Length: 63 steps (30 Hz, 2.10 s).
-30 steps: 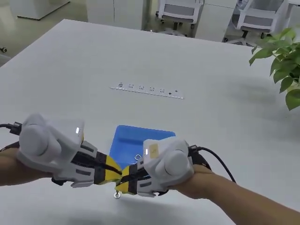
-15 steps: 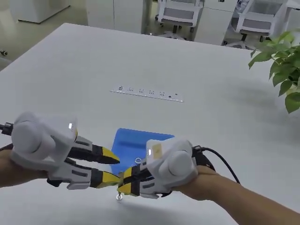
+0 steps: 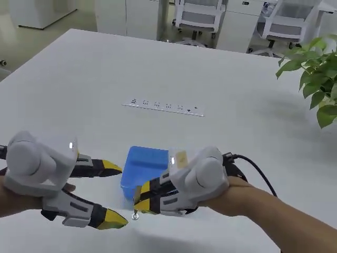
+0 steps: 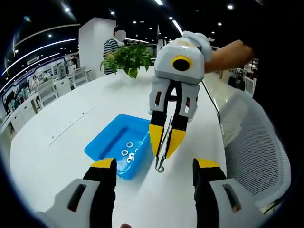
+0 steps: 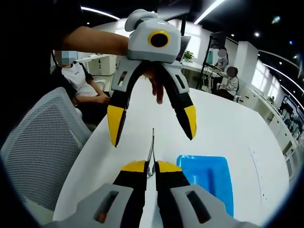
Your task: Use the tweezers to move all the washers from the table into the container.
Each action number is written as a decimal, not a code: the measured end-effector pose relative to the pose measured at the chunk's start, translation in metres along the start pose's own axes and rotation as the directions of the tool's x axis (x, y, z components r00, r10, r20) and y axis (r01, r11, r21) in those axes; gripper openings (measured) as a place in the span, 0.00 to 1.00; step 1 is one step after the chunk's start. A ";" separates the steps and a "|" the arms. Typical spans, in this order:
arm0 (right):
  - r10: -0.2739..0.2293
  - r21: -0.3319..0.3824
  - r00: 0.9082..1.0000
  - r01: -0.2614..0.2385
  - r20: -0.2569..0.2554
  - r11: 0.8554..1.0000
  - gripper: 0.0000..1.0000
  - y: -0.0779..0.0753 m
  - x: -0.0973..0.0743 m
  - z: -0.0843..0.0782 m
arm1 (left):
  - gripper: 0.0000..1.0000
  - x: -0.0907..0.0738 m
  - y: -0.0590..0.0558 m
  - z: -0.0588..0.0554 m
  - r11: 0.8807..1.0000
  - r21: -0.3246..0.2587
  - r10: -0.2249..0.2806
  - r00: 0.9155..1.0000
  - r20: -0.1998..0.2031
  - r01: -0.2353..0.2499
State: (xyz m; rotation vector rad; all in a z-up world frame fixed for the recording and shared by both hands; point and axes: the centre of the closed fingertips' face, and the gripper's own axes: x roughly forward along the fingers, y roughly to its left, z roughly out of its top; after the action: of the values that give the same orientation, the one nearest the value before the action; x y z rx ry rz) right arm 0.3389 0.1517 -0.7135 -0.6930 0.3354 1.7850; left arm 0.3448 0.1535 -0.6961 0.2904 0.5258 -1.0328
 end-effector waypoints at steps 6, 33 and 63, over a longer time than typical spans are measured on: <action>0.007 -0.015 1.000 -0.007 -0.006 1.000 0.07 -0.006 -0.013 0.005 | 0.80 -0.002 0.004 0.004 0.999 -0.028 0.017 1.000 0.024 -0.017; -0.062 0.009 0.998 0.063 -0.031 0.998 0.08 -0.061 -0.042 -0.020 | 0.99 0.000 0.019 0.013 0.996 -0.063 0.061 0.996 0.065 -0.057; -0.032 0.050 0.998 0.035 -0.047 0.998 0.08 -0.080 -0.017 -0.059 | 0.96 0.023 0.039 0.013 0.998 -0.063 0.033 0.997 0.068 -0.028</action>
State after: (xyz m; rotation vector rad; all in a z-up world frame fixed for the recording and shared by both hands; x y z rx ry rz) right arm 0.4343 0.1319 -0.7404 -0.7011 0.3963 1.7253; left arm 0.3916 0.1493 -0.6981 0.2065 0.4893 -0.9914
